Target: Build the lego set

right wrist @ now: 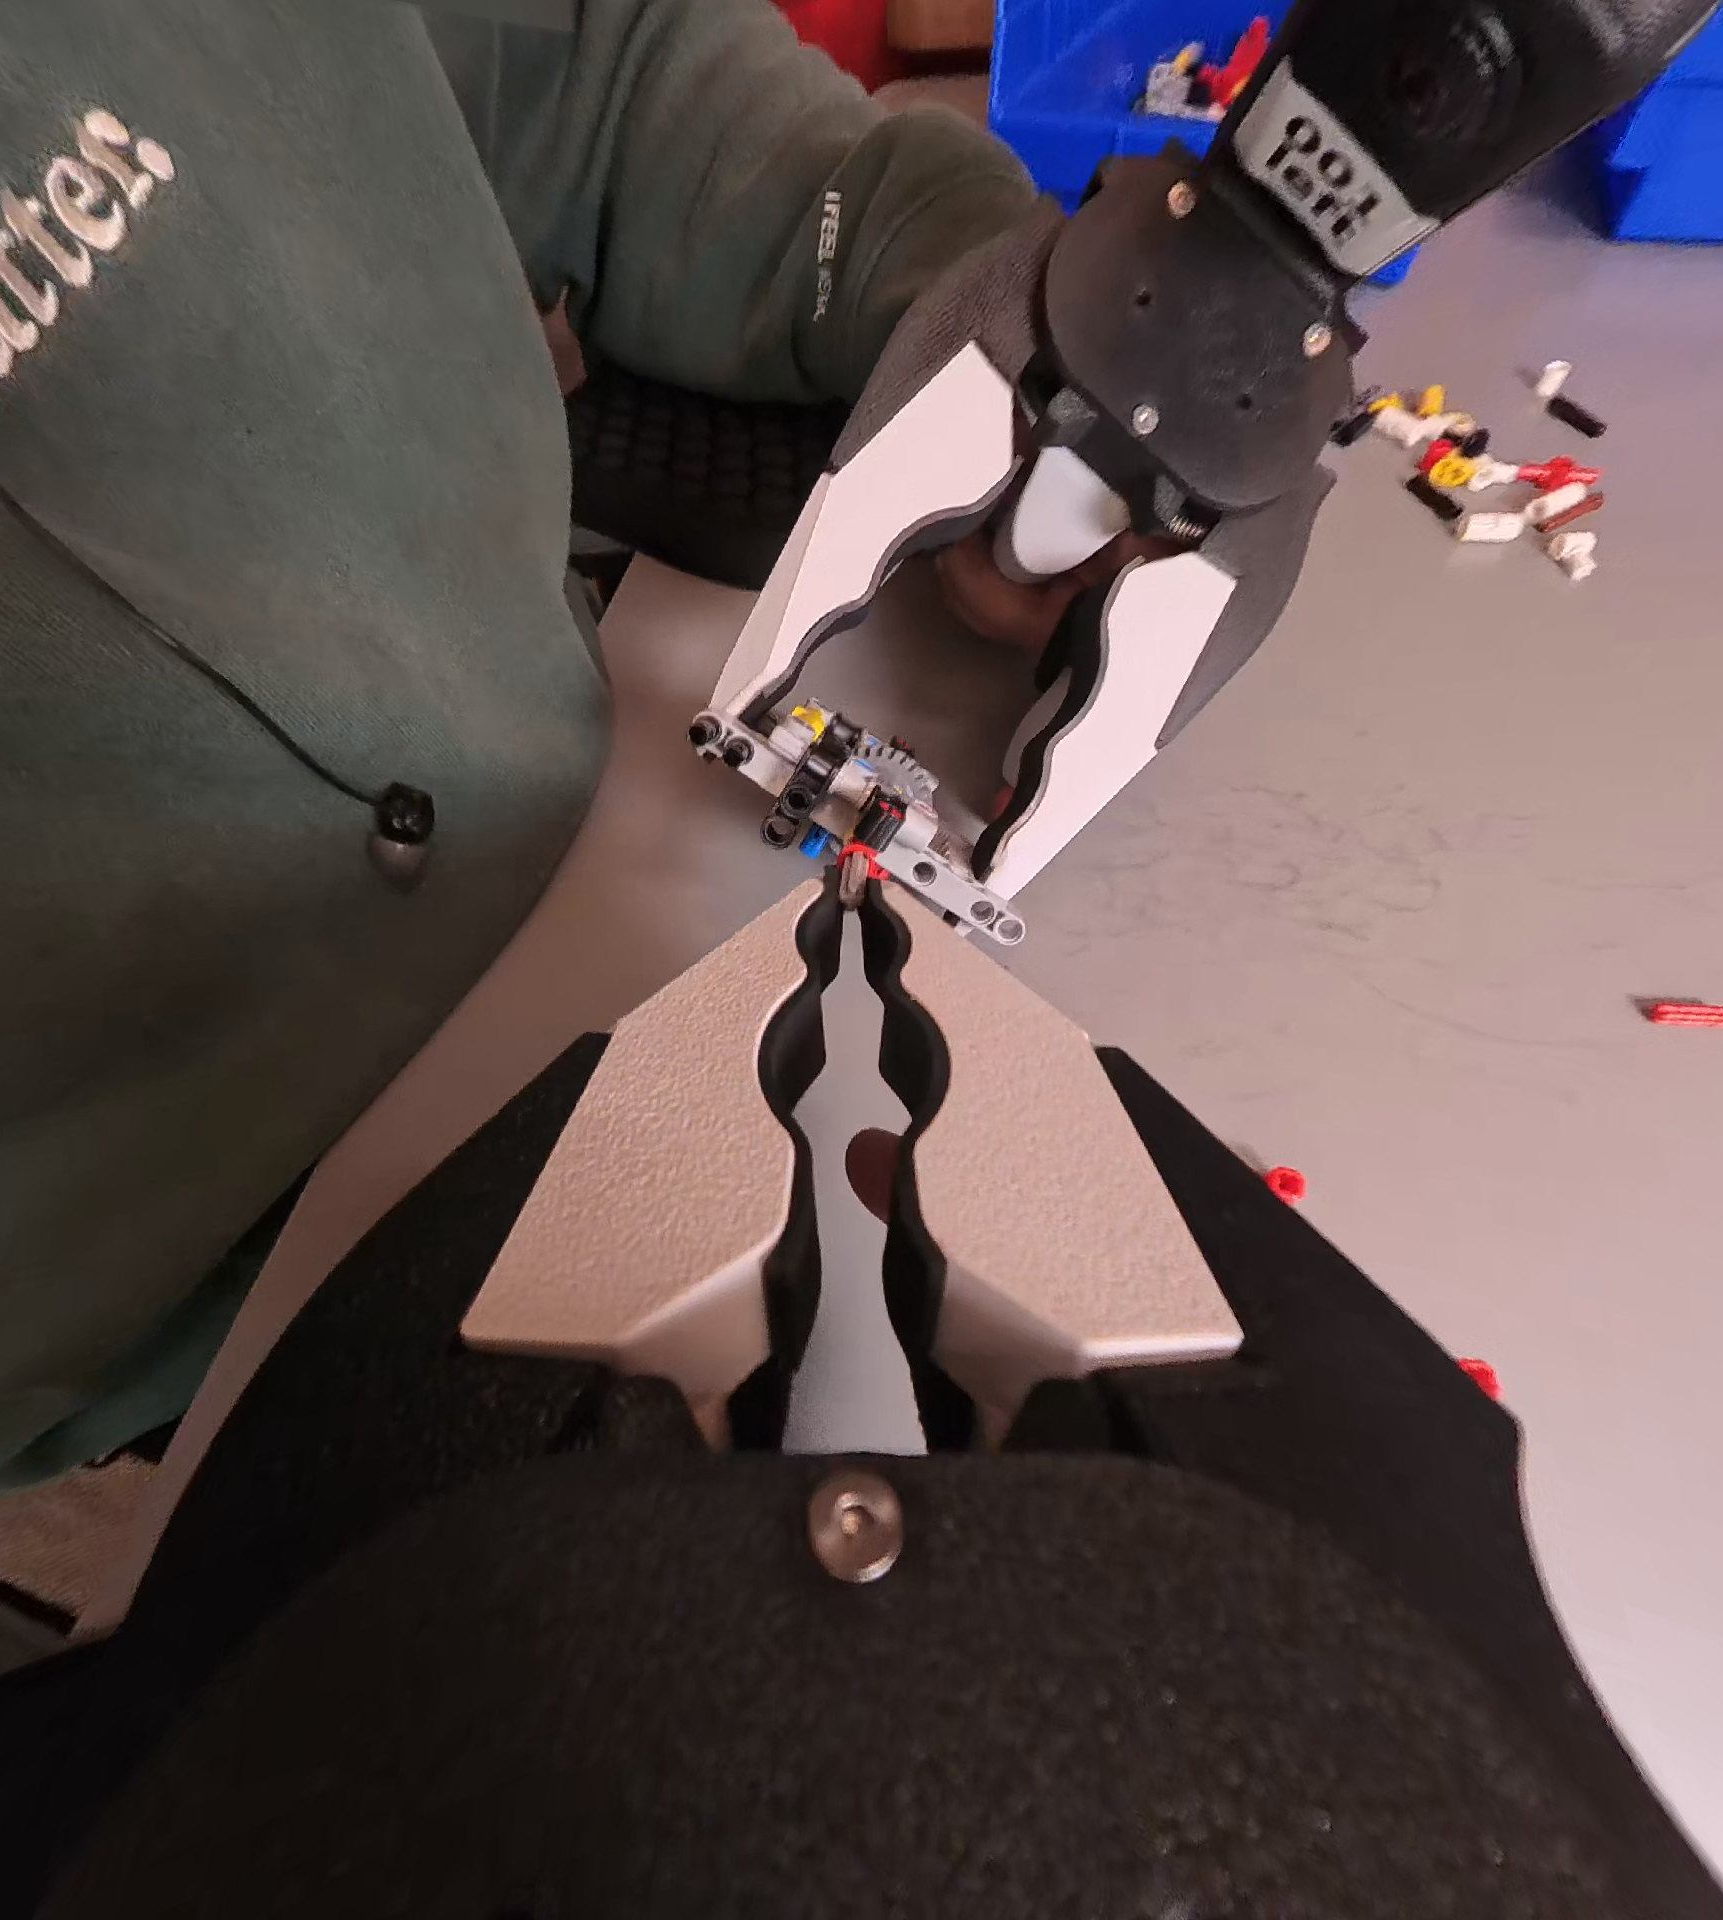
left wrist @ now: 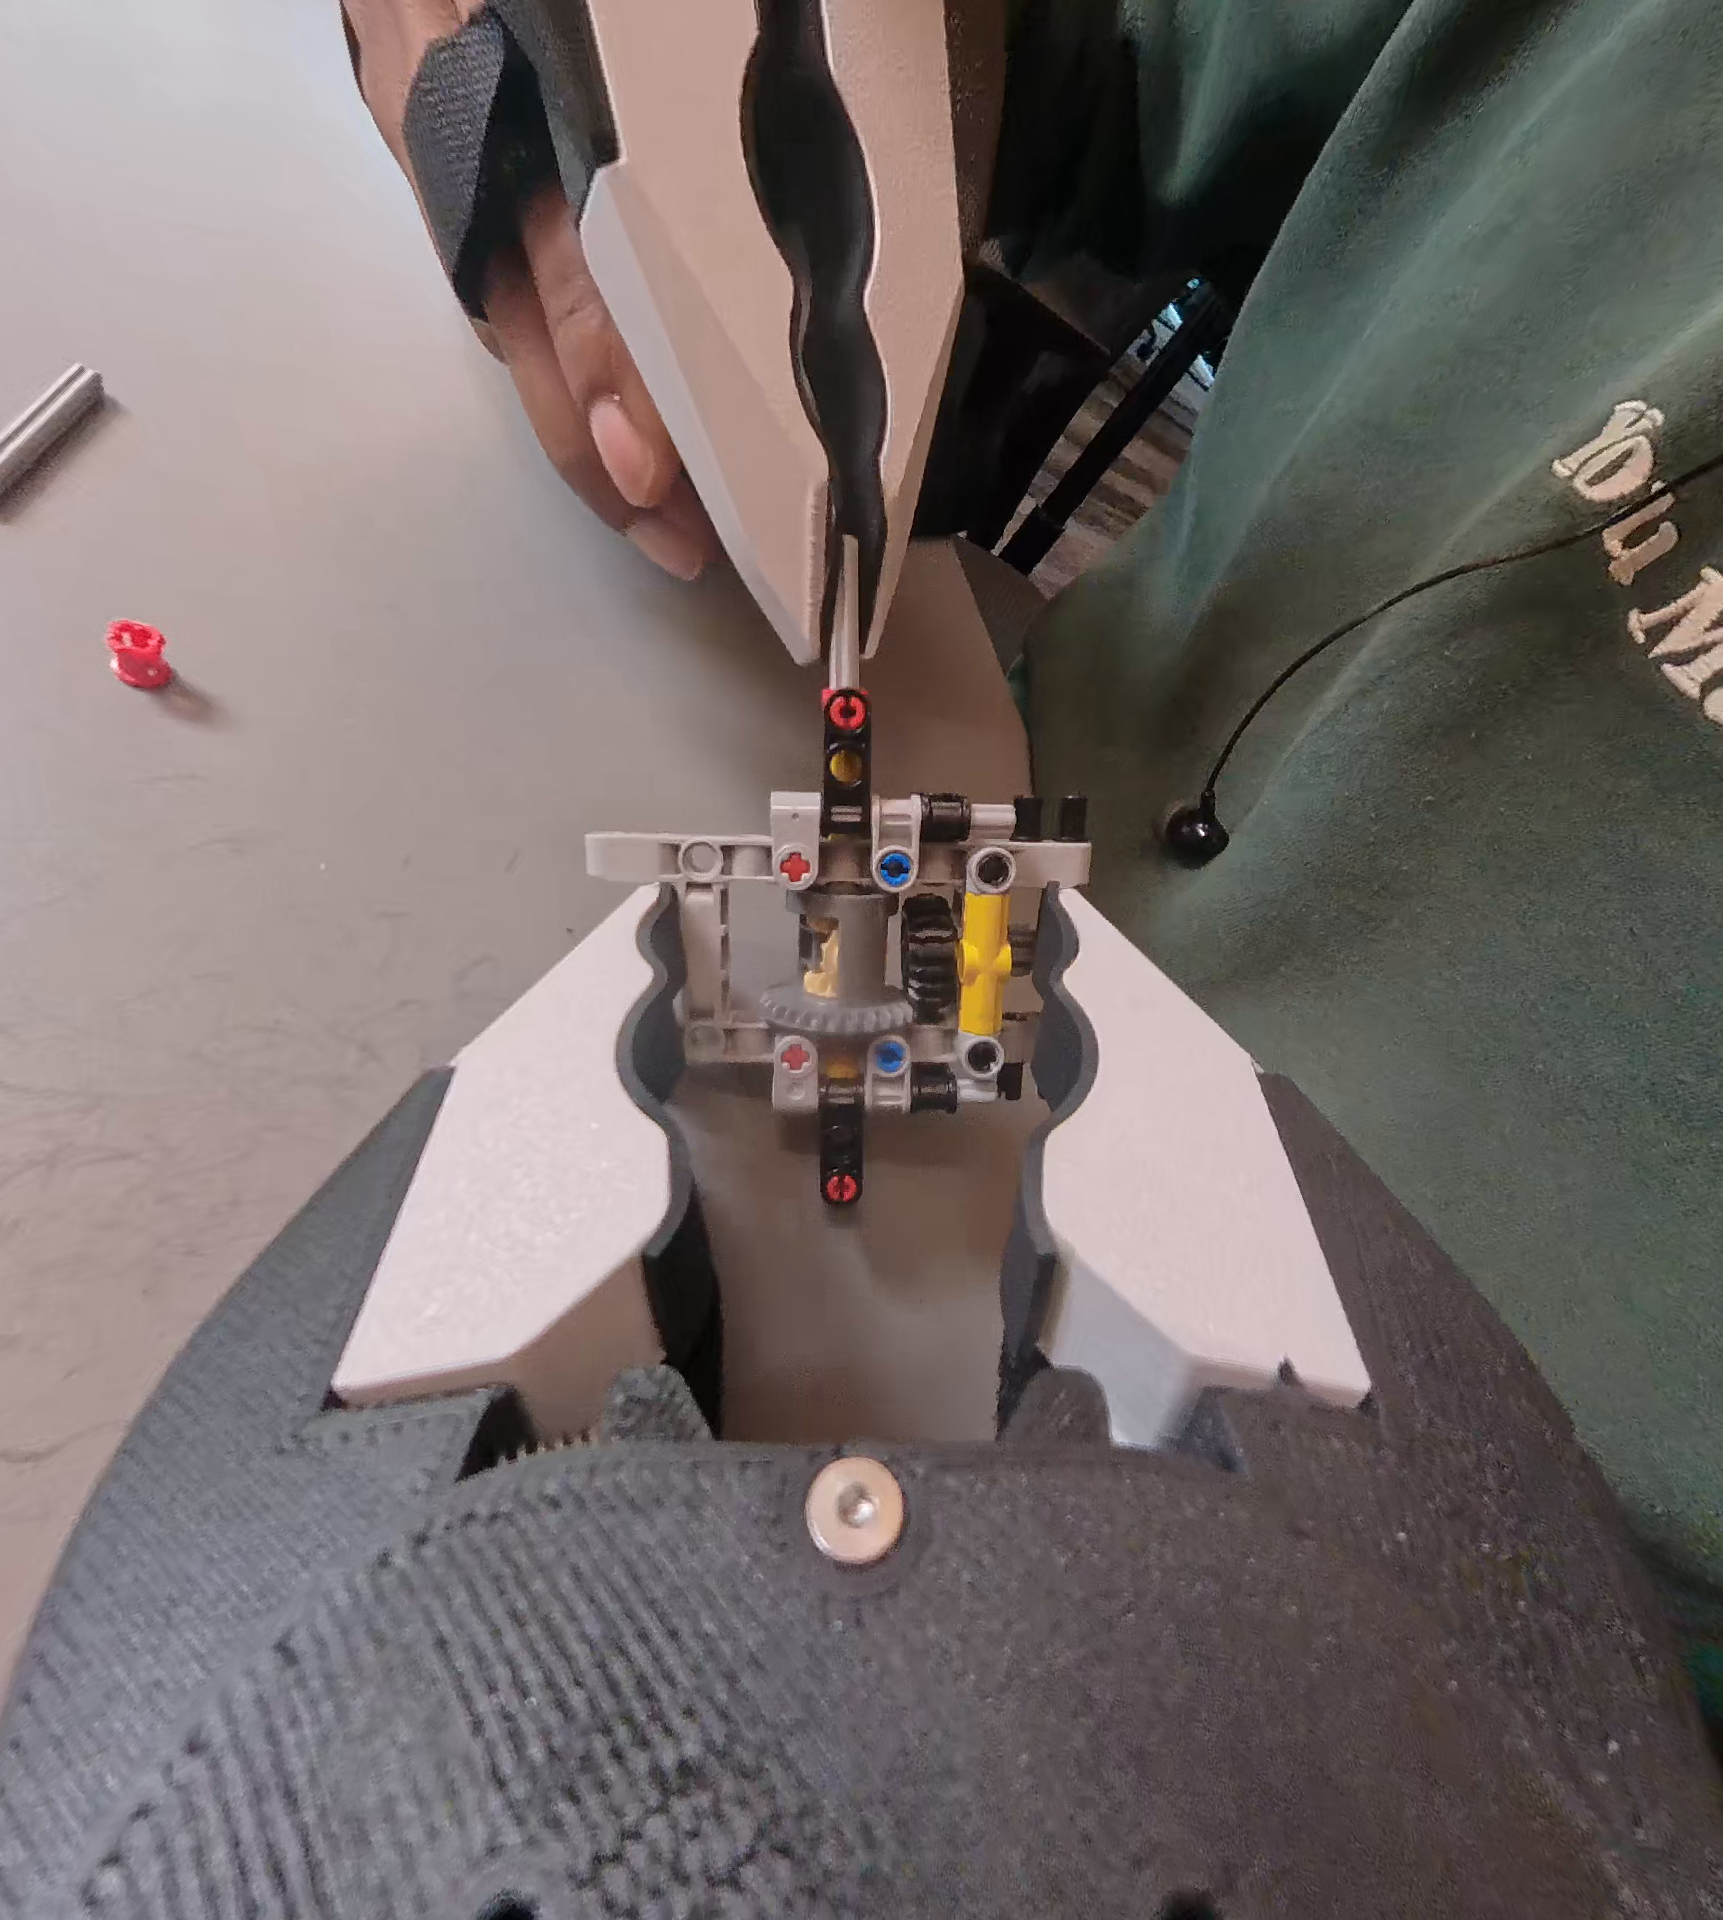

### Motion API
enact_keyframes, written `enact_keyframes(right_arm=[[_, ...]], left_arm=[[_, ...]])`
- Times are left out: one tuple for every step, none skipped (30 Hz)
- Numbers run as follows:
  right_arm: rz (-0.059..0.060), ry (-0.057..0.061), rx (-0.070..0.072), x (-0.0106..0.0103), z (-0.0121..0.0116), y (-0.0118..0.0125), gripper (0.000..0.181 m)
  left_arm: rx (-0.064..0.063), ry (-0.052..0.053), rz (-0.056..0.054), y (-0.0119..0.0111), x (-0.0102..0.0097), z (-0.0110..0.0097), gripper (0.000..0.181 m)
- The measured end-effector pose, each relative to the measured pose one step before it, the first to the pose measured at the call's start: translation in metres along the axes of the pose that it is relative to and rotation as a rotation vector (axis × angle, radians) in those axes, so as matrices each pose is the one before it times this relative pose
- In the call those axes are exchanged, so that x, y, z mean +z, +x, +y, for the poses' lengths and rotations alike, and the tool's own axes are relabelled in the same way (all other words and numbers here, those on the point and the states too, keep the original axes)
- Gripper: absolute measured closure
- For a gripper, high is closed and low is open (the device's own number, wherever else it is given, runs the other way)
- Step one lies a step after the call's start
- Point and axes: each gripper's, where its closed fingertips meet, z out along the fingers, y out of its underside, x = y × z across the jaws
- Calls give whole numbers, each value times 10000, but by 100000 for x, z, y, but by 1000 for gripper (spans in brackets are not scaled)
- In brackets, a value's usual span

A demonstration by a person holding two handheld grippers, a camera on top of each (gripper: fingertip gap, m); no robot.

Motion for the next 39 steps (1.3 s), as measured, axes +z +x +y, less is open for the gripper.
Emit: enact_keyframes(right_arm=[[113,65,-65,-85,-135,154,178],[38,-44,-126,27,-46,-1,178],[15,-65,-102,26,-18,1,178],[8,-50,-59,5,19,-3,178],[-26,-2,43,4,19,-16,178],[-47,27,87,-5,36,-26,178],[-35,38,96,2,20,-16,178],[-8,18,89,-11,-7,-6,178],[50,5,47,-25,-49,41,178],[77,3,1,-42,-78,44,178],[113,49,-23,-40,-114,80,178],[118,61,-1,-67,-92,88,178],[122,5,16,-66,-2,109,178],[140,21,-18,-86,-42,116,175],[99,79,-34,-159,-166,44,174],[59,103,6,-180,-254,26,174],[20,50,29,-155,-223,8,174],[39,-72,-16,-95,-44,62,175],[15,-117,-78,-4,40,2,177],[-34,-119,-49,61,64,-72,178],[-71,-91,-7,49,36,-104,178],[-61,-88,11,45,55,-63,178],[-47,-82,-7,40,86,-60,178],[-34,2,7,25,-4,-48,178],[-17,15,29,30,24,-20,178],[19,-34,-16,26,125,-3,178],[40,15,-11,14,61,-35,178],[60,-1,-3,22,97,-28,178],[91,42,-5,-1,54,-11,178],[85,73,19,12,14,-43,178],[59,46,30,42,71,-83,178],[77,89,23,13,17,-30,178],[52,66,60,23,45,-22,178],[52,82,41,9,23,-12,178],[44,61,33,15,40,-1,178],[42,64,18,11,-6,4,178],[43,32,-11,16,27,-2,178],[32,22,-13,19,37,-33,178],[16,17,33,21,50,-38,178]], left_arm=[[-31,42,8,-23,-14,-63,115],[-19,0,33,25,-16,-3,115],[-19,0,31,18,-12,6,115],[-21,1,20,10,-6,-7,115],[-12,-4,16,5,13,7,115],[-6,-7,13,16,4,1,115],[-6,-4,7,2,10,4,115],[-12,6,6,2,-2,-4,115],[-19,18,8,-8,6,-31,115],[-30,25,11,-12,10,-52,114],[-46,43,8,-15,-2,-60,114],[-57,70,3,-17,-24,-94,114],[-62,76,-3,-29,-26,-92,114],[-45,48,-1,-19,-20,-65,114],[-10,11,-3,0,-11,-9,114],[14,-9,-15,-6,9,11,114],[22,-16,-16,4,20,12,114],[12,-4,-21,-20,13,-2,114],[-2,7,-30,-42,-5,-7,114],[13,-13,-28,-23,6,16,114],[54,-42,-37,-3,26,55,114],[68,-45,-57,-7,39,62,114],[51,-34,-44,-9,31,42,114],[31,-13,-19,5,16,29,114],[19,-15,-21,-15,14,15,114],[21,-21,-40,-26,10,34,114],[22,-16,-51,-35,18,16,114],[18,-14,-52,-37,33,17,114],[11,-4,-37,-15,21,11,114],[9,-15,-10,3,17,23,114],[18,-26,-2,23,14,33,114],[17,-18,-6,-5,15,21,114],[7,-14,-5,3,18,15,114],[8,-11,-11,-9,11,14,114],[8,-5,-11,-5,2,1,114],[6,-3,-8,-5,7,6,114],[9,-7,-10,-1,4,18,115],[12,-14,-6,4,9,24,114],[12,-12,-5,19,6,19,114]])
